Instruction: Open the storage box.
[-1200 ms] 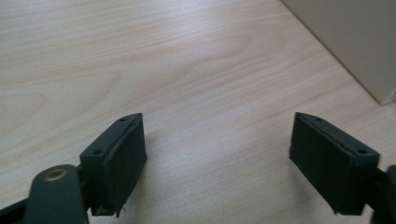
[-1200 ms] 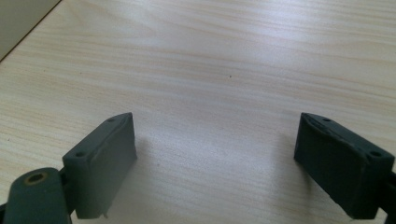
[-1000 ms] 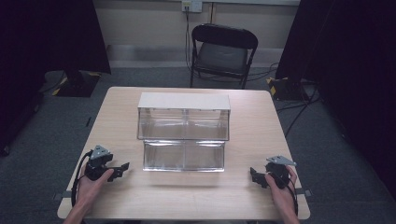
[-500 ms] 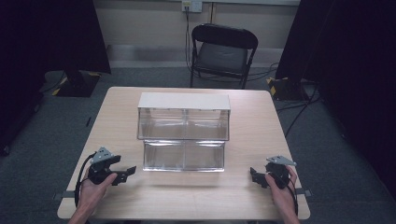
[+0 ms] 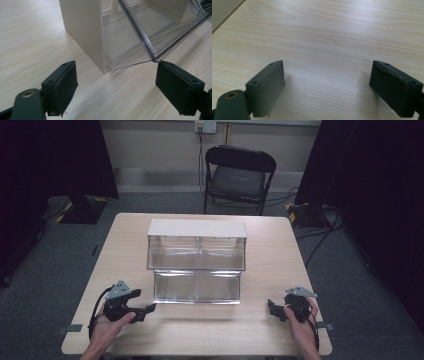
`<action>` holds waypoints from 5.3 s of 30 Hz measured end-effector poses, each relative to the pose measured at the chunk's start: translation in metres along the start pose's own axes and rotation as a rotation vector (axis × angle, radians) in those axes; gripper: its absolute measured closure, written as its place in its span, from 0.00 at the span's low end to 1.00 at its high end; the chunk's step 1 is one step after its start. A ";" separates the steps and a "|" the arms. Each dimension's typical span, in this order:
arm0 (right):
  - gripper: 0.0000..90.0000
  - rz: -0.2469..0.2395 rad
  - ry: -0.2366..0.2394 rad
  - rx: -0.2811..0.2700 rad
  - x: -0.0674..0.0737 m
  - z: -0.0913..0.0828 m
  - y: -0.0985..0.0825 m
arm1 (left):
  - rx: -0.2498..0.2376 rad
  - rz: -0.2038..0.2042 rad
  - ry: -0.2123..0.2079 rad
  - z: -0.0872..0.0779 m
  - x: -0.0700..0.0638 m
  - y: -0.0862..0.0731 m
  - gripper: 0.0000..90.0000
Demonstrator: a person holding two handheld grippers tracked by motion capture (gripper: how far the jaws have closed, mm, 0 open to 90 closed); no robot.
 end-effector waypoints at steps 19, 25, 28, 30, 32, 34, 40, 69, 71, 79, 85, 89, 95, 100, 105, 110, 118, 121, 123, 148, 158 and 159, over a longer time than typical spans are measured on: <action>0.13 0.000 0.001 0.000 0.000 0.000 0.000 | 0.004 0.012 -0.005 0.015 -0.005 0.003 0.19; 0.13 0.000 0.000 0.000 0.000 0.000 0.000 | 0.003 0.023 0.000 0.017 -0.003 0.005 0.19; 0.13 0.001 0.000 0.000 0.000 0.000 0.000 | -0.009 0.024 -0.003 0.016 -0.005 0.006 0.19; 0.13 0.001 0.000 0.000 0.000 0.000 0.000 | -0.015 0.019 0.001 0.015 -0.006 0.007 0.18; 0.13 0.001 0.000 0.000 0.000 0.000 0.000 | -0.019 0.018 -0.006 0.015 -0.006 0.007 0.19; 0.13 0.001 0.000 0.000 0.000 0.000 0.000 | -0.020 0.016 -0.010 0.015 -0.006 0.007 0.18; 0.13 0.000 0.001 0.000 0.000 0.000 0.000 | -0.028 0.022 -0.016 0.014 -0.007 0.008 0.19; 0.13 -0.001 0.001 0.001 0.000 0.000 0.000 | -0.062 -0.002 -0.051 0.008 -0.008 0.008 0.22; 0.13 -0.001 0.001 0.001 0.000 0.000 0.000 | -0.066 0.000 -0.054 0.008 -0.009 0.008 0.23; 0.13 -0.002 0.001 0.001 0.000 0.001 0.000 | -0.076 0.002 -0.053 0.007 -0.009 0.009 0.21; 0.12 -0.004 0.003 0.001 0.000 0.001 0.000 | -0.082 0.014 -0.051 0.007 -0.010 0.011 0.20; 0.12 -0.004 0.003 0.001 0.000 0.001 0.000 | -0.084 0.020 -0.049 0.006 -0.010 0.011 0.20; 0.12 -0.004 0.003 0.001 0.000 0.001 0.000 | -0.091 0.022 -0.052 0.005 -0.010 0.012 0.21; 0.12 -0.004 0.003 0.001 0.000 0.001 0.000 | -0.093 0.024 -0.058 0.005 -0.010 0.012 0.22; 0.12 -0.005 0.002 0.001 0.000 0.001 0.000 | -0.099 0.019 -0.058 0.004 -0.011 0.013 0.22; 0.12 -0.004 0.003 0.001 0.000 0.001 0.000 | -0.104 0.025 -0.058 0.003 -0.011 0.014 0.23; 0.12 -0.004 0.003 0.002 0.000 0.001 0.001 | -0.108 0.027 -0.060 0.002 -0.013 0.015 0.24; 0.11 0.000 0.000 0.003 0.001 0.001 0.001 | -0.112 0.031 -0.063 0.002 -0.013 0.016 0.24; 0.11 0.000 0.000 0.004 0.001 0.001 0.001 | -0.113 0.031 -0.061 0.002 -0.014 0.017 0.24; 0.11 0.001 0.001 0.005 0.001 0.001 0.001 | -0.164 0.005 -0.051 0.002 -0.011 0.023 0.17; 0.11 0.000 0.002 0.005 0.001 0.001 0.001 | -0.160 0.017 -0.048 0.001 -0.012 0.027 0.17; 0.11 0.000 0.002 0.005 0.001 0.001 0.001 | -0.160 0.017 -0.048 0.001 -0.012 0.027 0.17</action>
Point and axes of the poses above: each handheld gripper's, and its own axes: z roughly forward along the jaws, y roughly out of its top, x roughly to its left, the point moved 5 cm from there along z, roughly forward along the jaws, and after that the axes turned 14 degrees about z, right-handed, at the moved point
